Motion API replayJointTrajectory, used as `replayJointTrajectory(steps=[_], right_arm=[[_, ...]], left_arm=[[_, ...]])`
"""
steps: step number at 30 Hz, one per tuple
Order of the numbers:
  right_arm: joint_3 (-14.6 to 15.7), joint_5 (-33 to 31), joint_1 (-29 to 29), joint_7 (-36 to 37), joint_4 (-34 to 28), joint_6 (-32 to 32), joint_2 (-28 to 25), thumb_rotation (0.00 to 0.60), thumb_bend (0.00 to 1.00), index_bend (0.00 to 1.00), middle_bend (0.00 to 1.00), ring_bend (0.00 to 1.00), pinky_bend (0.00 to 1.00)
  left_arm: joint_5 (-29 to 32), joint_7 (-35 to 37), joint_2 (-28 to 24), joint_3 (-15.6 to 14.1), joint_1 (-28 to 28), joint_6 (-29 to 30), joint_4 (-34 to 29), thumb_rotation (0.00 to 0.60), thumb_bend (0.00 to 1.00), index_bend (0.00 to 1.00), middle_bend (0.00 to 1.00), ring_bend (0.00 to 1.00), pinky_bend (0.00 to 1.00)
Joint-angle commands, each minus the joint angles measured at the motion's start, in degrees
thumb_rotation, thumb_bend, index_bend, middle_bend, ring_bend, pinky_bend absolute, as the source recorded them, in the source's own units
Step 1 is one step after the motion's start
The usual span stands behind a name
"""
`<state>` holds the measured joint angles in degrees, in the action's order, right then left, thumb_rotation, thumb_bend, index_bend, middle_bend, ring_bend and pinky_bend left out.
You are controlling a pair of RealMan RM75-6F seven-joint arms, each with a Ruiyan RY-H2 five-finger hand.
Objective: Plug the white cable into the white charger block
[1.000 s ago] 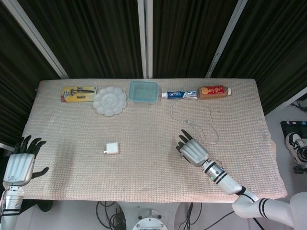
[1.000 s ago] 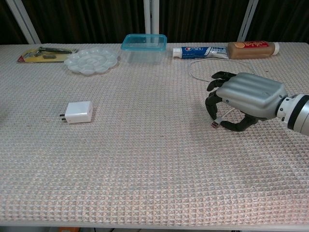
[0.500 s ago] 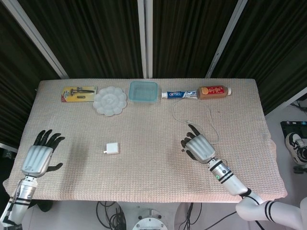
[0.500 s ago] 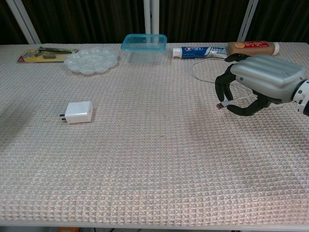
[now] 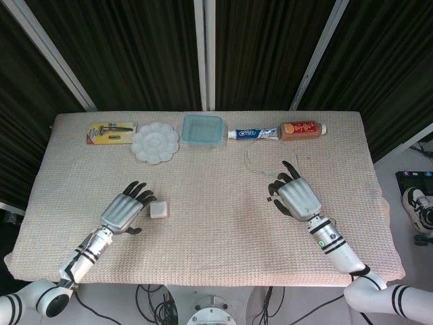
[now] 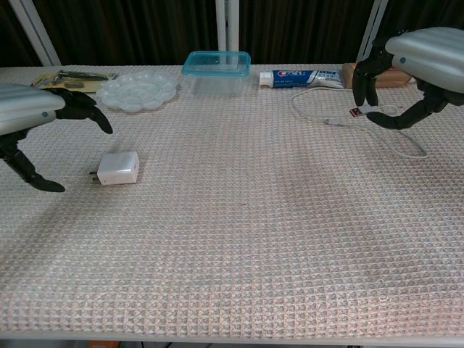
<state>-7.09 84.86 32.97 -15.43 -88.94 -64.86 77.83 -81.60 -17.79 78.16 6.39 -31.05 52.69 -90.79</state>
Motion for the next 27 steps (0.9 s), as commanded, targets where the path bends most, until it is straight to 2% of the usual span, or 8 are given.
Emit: replayJointTrajectory(steps=[1, 6, 10, 12, 21, 27], right_arm=[[-0.9, -0.6, -0.3, -0.9, -1.8, -0.9, -1.9, 0.6, 0.33, 0.62, 0.53, 0.3, 0.08], [-1.0, -1.1, -0.9, -1.0, -3.2, -1.6, -3.7, 0.6, 0.33, 0.62, 0.53, 0.3, 0.08], [-0.8, -1.1, -1.4, -0.2, -3.4, -2.1, -4.3, 0.6, 0.33, 0.62, 0.53, 0.3, 0.08], [-0.6, -1.1, -1.5, 0.1, -3.2, -2.1, -4.5, 0.6, 0.33, 0.62, 0.53, 0.3, 0.08], [0.0, -0.4, -1.8, 1.5, -2.7, -2.2, -4.3, 0.6, 0.33, 0.62, 0.52, 0.3, 0.08], [0.2, -0.3, -2.1, 2.1, -2.9, -2.6, -4.2, 0.6, 0.33, 0.62, 0.52, 0.3, 0.08]], left_arm=[[4.1, -3.4, 4.4, 1.5, -2.8, -2.3, 2.7, 0.6, 0.1, 0.23, 0.16, 0.0, 0.0], [9.7, -8.4, 8.8, 2.5, -4.3, -1.8, 4.5, 0.596, 0.11, 0.24, 0.16, 0.01, 0.01], [15.2, -14.2, 9.9, 2.5, -4.8, -0.7, 4.3, 0.518, 0.11, 0.27, 0.18, 0.03, 0.02], [17.0, -15.2, 9.9, 2.5, -4.8, -0.2, 4.0, 0.501, 0.13, 0.28, 0.19, 0.03, 0.02], [21.2, -14.5, 8.8, 1.5, -5.1, 0.0, 2.5, 0.395, 0.21, 0.29, 0.2, 0.03, 0.03], [20.1, -13.0, 8.8, 0.4, -5.1, 0.9, 3.0, 0.389, 0.22, 0.31, 0.21, 0.03, 0.02]])
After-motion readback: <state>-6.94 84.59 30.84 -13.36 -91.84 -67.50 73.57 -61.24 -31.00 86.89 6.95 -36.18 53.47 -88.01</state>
